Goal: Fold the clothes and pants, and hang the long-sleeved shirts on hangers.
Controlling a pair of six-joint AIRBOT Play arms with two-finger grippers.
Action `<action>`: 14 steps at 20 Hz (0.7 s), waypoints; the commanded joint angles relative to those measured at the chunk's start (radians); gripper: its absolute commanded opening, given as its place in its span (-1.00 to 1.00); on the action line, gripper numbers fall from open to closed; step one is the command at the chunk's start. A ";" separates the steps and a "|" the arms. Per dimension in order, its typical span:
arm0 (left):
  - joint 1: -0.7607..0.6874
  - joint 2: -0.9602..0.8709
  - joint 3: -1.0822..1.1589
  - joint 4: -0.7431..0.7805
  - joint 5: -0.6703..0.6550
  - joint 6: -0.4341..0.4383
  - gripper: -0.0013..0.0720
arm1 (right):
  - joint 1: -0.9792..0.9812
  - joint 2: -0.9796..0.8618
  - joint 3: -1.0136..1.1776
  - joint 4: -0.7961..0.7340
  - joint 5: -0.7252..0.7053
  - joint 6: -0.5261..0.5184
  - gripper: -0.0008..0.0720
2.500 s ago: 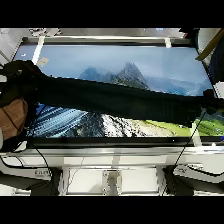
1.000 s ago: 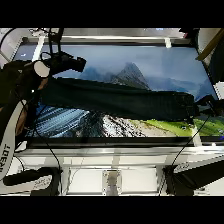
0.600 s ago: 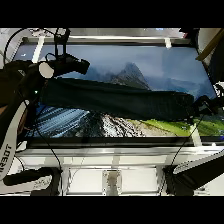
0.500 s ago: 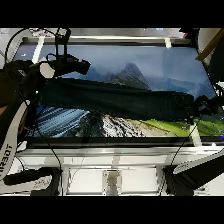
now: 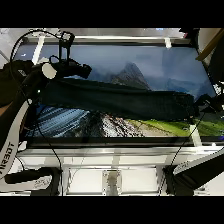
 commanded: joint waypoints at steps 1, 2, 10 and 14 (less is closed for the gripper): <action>-0.001 -0.002 0.000 0.000 -0.010 0.000 0.72 | 0.001 -0.027 0.000 0.054 0.018 -0.015 0.91; -0.001 -0.002 0.000 0.000 -0.010 0.000 0.72 | 0.002 -0.035 0.000 0.070 0.018 -0.015 0.91; -0.001 -0.002 0.000 -0.001 -0.014 0.000 0.72 | 0.007 -0.126 -0.005 0.104 0.090 -0.048 0.70; -0.030 -0.011 0.000 0.000 -0.077 0.001 0.22 | 0.007 -0.128 -0.006 0.193 0.088 -0.071 -0.05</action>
